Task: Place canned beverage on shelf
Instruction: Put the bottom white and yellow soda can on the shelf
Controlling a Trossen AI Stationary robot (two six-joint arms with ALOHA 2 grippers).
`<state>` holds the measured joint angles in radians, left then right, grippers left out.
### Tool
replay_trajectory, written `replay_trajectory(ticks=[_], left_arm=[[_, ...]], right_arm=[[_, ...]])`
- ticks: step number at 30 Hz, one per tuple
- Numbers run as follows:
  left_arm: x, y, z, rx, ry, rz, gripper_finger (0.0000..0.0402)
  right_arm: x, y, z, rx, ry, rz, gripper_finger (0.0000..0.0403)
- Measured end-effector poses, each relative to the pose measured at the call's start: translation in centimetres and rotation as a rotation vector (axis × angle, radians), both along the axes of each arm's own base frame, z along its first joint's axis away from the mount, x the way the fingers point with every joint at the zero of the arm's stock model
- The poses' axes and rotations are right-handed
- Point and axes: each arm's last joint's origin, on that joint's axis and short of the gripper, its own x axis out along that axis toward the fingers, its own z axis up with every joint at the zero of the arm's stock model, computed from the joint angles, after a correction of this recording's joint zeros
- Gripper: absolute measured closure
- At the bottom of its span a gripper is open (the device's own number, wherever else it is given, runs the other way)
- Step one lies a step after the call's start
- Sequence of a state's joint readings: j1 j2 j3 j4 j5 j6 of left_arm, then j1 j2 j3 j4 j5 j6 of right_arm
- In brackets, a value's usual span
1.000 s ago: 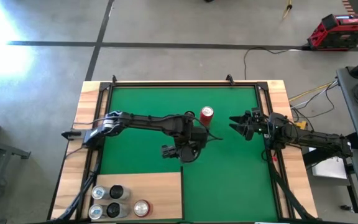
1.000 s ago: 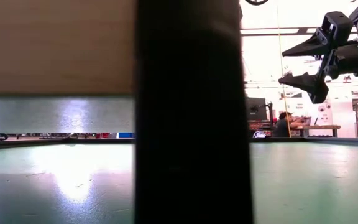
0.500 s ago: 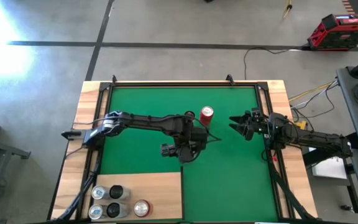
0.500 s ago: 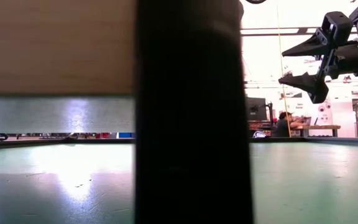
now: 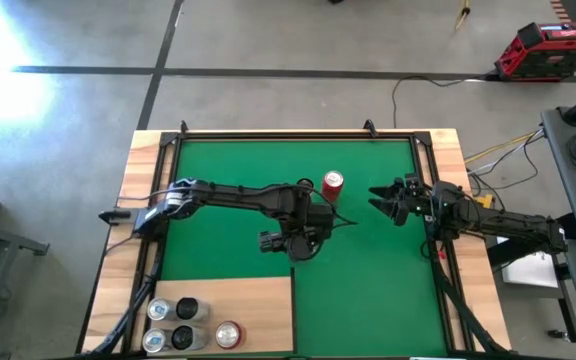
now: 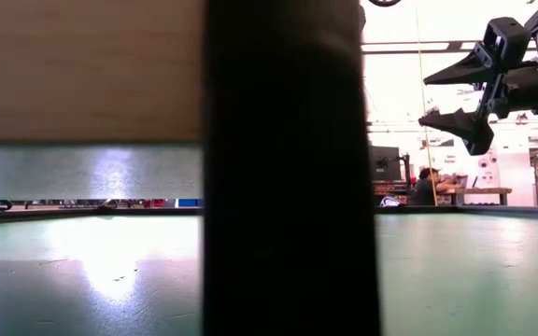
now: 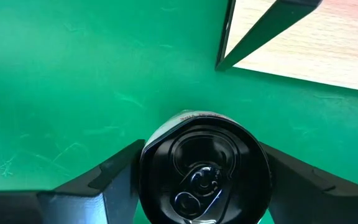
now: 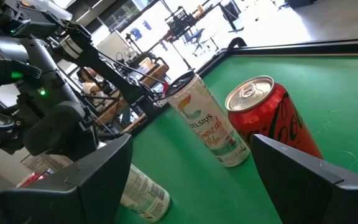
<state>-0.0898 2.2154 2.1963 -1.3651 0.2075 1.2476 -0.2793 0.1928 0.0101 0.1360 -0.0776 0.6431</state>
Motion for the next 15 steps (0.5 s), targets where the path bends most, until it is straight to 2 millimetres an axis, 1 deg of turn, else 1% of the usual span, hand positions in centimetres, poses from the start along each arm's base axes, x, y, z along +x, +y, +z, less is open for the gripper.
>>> replay_trajectory(ticks=[8, 15], left_arm=[[-0.02, 0.04, 0.12, 0.003, -0.005, 0.001, 0.0088], [-0.03, 0.0, 0.14, -0.004, -0.001, 0.017, 0.0065]], right_arm=[[0.0, 0.0, 0.0, 0.0, 0.0, 0.0, 0.0085], [0.0, 0.0, 0.0, 0.0, 0.0, 0.0, 0.0085]])
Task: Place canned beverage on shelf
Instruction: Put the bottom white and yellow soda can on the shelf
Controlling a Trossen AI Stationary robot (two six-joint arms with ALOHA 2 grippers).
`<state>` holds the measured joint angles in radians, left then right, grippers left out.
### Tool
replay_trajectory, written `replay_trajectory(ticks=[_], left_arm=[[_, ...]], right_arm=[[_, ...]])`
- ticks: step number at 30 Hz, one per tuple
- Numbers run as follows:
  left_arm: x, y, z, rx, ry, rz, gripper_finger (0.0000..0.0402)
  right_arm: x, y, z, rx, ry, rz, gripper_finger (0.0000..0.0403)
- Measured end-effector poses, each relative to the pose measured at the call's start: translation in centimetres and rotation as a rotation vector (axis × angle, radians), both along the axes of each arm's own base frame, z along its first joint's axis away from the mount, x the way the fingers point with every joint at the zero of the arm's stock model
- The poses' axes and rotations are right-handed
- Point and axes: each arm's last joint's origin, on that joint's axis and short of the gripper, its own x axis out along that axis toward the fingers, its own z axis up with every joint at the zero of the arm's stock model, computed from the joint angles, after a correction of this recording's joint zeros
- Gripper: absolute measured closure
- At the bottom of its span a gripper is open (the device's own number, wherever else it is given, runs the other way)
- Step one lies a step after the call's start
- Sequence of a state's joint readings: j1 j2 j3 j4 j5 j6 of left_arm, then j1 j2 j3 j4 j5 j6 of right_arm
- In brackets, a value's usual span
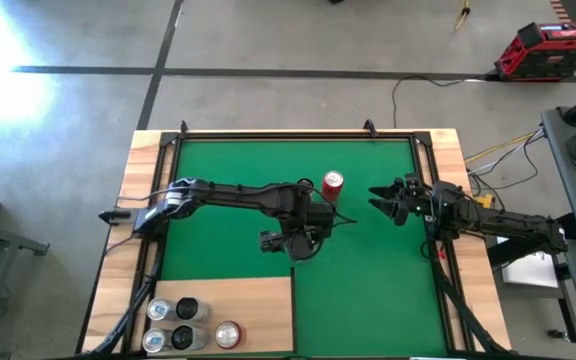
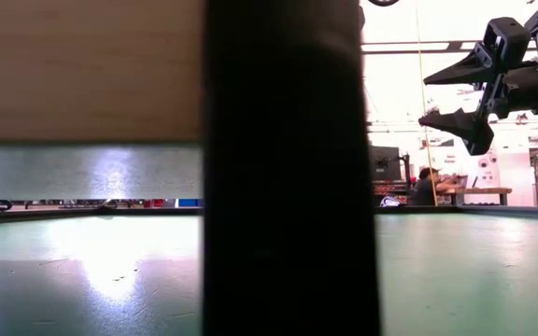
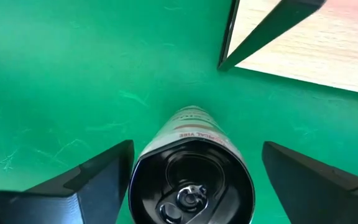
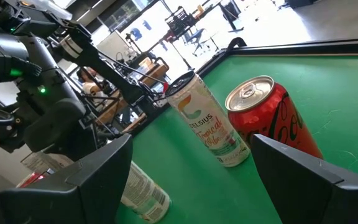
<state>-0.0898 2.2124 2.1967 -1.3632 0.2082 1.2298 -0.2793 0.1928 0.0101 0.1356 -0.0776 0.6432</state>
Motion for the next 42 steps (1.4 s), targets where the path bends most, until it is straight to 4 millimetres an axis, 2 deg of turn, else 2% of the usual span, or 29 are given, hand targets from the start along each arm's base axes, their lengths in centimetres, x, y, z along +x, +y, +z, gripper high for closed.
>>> replay_trajectory(ticks=[4, 10, 17, 23, 32, 36, 42], left_arm=[[-0.1, -0.2, 0.6, -0.009, -0.004, 0.033, 0.0062], [-0.3, -0.2, 3.7, -0.041, -0.06, 0.132, 0.0061], [-0.8, -0.2, 5.7, -0.118, -0.07, 0.41, 0.0061], [-0.3, 0.1, 5.6, -0.164, -0.036, 0.89, 0.0061], [-0.3, 0.9, 5.4, -0.282, -0.077, 1.886, 0.0061], [-0.4, 0.9, 5.4, -0.384, -0.046, 2.151, 0.0061], [-0.7, 0.8, 5.3, -0.487, 0.068, 2.409, 0.0061]], right_arm=[[0.0, 0.0, 0.0, 0.0, 0.0, 0.0, 0.0085], [0.0, 0.0, 0.0, 0.0, 0.0, 0.0, 0.0085], [0.0, 0.0, 0.0, 0.001, 0.003, 0.0, 0.0085], [0.0, 0.0, 0.0, 0.002, 0.005, 0.0, 0.0085], [0.0, 0.0, 0.0, 0.001, 0.005, 0.0, 0.0085], [0.0, 0.0, 0.0, 0.001, 0.004, 0.0, 0.0085], [0.0, 0.0, 0.0, 0.001, 0.004, 0.0, 0.0085]])
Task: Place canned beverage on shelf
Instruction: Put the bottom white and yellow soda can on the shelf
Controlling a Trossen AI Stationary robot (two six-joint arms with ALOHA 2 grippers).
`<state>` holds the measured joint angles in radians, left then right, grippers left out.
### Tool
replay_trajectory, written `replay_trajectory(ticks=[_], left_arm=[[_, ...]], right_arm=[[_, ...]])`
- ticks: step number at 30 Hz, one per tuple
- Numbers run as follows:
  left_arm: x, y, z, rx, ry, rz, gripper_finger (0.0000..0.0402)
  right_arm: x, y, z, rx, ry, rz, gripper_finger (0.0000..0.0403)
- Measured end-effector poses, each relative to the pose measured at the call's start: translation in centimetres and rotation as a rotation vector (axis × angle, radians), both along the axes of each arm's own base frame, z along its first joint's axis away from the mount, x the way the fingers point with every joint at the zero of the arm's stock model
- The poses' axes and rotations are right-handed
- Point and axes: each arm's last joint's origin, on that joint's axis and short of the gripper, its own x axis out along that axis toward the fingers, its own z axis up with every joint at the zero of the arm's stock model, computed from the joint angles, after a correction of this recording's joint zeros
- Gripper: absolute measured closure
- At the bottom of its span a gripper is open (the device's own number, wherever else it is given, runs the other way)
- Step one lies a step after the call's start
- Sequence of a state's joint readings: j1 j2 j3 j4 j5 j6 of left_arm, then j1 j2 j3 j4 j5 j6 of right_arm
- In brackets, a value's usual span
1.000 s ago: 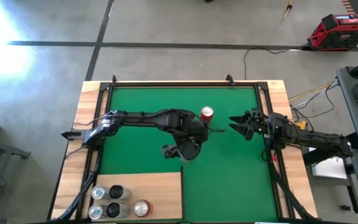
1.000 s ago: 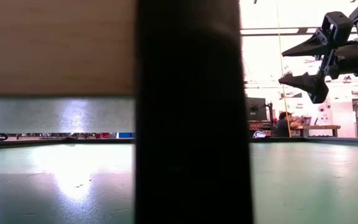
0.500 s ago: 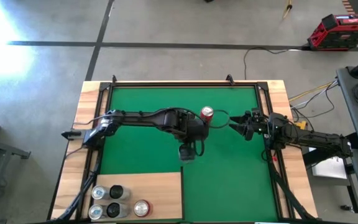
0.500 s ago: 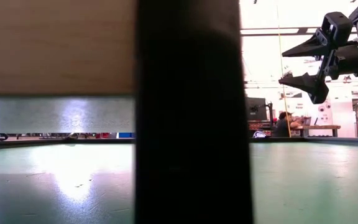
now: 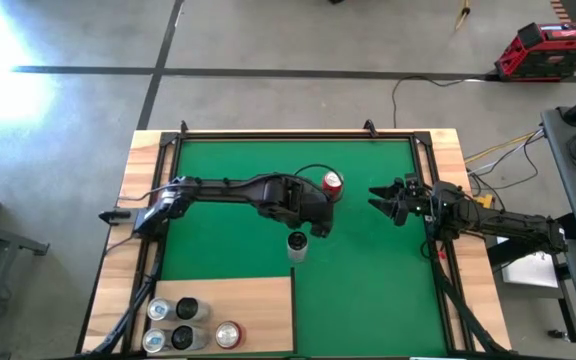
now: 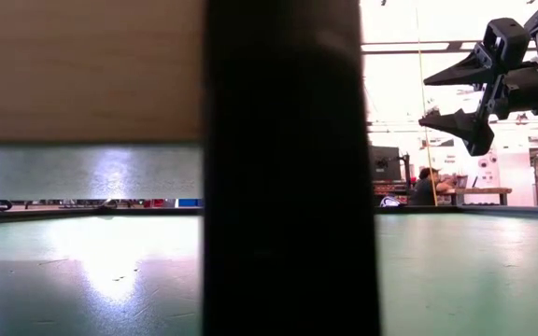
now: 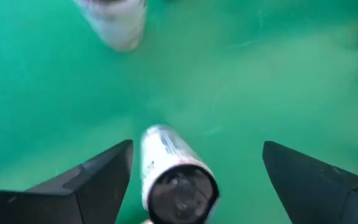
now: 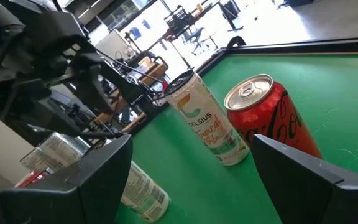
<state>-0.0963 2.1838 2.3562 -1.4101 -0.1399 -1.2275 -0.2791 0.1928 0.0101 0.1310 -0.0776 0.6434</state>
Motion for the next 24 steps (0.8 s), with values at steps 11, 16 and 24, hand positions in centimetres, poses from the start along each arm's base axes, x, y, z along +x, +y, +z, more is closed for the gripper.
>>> replay_trajectory(ticks=[11, 16, 24], left_arm=[[-0.7, -0.3, -0.5, -0.253, 0.079, 0.391, 0.0061], [-0.6, -0.7, -1.0, -0.308, 0.11, 0.45, 0.0061], [0.4, -1.1, -3.1, -0.338, 0.168, 0.491, 0.0061]], right_arm=[[0.0, 0.0, 0.0, 0.0, 0.0, 0.0, 0.0085], [0.0, 0.0, 0.0, 0.0, 0.0, 0.0, 0.0085], [0.0, 0.0, 0.0, 0.0, 0.0, 0.0, 0.0085]])
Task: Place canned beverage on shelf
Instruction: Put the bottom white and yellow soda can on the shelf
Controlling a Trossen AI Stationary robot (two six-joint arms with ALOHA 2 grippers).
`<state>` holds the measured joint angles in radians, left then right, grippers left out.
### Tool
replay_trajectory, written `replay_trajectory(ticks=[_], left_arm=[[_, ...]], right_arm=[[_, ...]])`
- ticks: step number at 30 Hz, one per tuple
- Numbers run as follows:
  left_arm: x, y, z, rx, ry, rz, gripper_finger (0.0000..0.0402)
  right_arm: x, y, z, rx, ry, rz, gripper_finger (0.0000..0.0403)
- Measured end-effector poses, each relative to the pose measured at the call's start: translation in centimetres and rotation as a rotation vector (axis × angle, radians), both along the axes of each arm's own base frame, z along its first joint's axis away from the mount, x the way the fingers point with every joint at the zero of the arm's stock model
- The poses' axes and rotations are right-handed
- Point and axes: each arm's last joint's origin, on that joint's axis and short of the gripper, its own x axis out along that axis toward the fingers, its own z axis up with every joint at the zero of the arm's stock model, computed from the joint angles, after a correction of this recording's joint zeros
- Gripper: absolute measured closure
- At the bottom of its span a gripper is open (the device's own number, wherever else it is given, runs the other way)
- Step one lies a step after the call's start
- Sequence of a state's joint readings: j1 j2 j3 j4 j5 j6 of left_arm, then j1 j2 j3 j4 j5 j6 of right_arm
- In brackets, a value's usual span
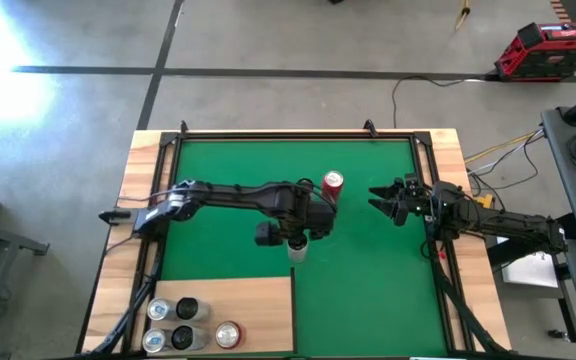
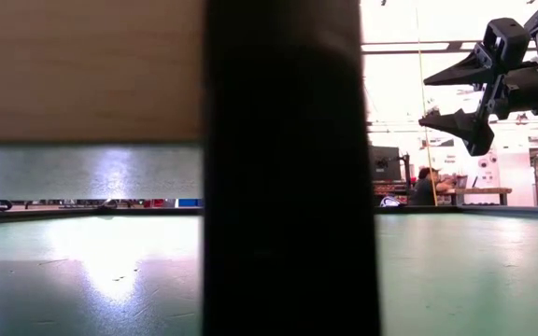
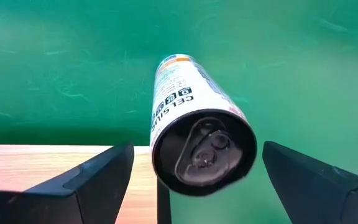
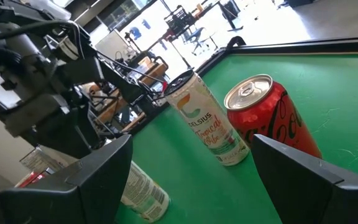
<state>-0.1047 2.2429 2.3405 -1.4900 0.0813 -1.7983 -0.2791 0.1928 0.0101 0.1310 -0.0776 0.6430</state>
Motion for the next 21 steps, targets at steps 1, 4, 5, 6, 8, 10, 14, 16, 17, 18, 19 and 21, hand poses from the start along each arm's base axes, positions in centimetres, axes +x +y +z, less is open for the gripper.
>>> replay_trajectory(ticks=[1, 4, 5, 6, 8, 10, 14, 16, 17, 18, 19, 21], left_arm=[[0.1, 0.0, -0.3, -0.001, 0.007, 0.005, 0.0061], [0.5, -0.1, -0.9, -0.001, 0.02, 0.016, 0.0061], [0.5, 0.0, -1.1, -0.002, 0.023, 0.022, 0.0061], [0.7, 0.0, -1.3, -0.002, 0.029, 0.028, 0.0061], [0.8, -0.1, -1.7, -0.017, 0.039, 0.038, 0.0063], [1.0, -0.2, -2.2, -0.034, 0.052, 0.047, 0.0065], [1.1, -0.2, -2.4, -0.04, 0.06, 0.053, 0.0077], [1.1, -0.2, -2.4, -0.042, 0.061, 0.066, 0.0085], [1.1, -0.2, -2.4, -0.041, 0.061, 0.067, 0.009], [1.1, -0.2, -2.5, -0.039, 0.062, 0.068, 0.0095], [1.1, -0.2, -2.5, -0.038, 0.065, 0.068, 0.0102], [1.1, -0.2, -2.5, -0.035, 0.07, 0.067, 0.0119]], right_arm=[[0.0, 0.0, 0.0, 0.0, 0.0, 0.0, 0.0085], [0.0, 0.0, 0.0, 0.0, 0.0, 0.0, 0.0085], [0.0, 0.0, 0.0, 0.0, 0.0, 0.0, 0.0085], [0.0, 0.0, 0.0, 0.0, 0.0, 0.0, 0.0085], [0.0, 0.0, 0.0, 0.0, 0.0, 0.0, 0.0085], [0.0, 0.0, 0.0, 0.0, 0.0, 0.0, 0.0085], [0.0, 0.0, 0.0, 0.0, 0.0, 0.0, 0.0085], [0.0, 0.0, 0.0, 0.0, 0.0, 0.0, 0.0085], [0.0, 0.0, 0.0, 0.0, 0.0, 0.0, 0.0085], [0.0, 0.0, 0.0, 0.0, 0.0, 0.0, 0.0085], [0.0, 0.0, 0.0, 0.0, 0.0, 0.0, 0.0085], [0.0, 0.0, 0.0, 0.0, 0.0, 0.0, 0.0085]])
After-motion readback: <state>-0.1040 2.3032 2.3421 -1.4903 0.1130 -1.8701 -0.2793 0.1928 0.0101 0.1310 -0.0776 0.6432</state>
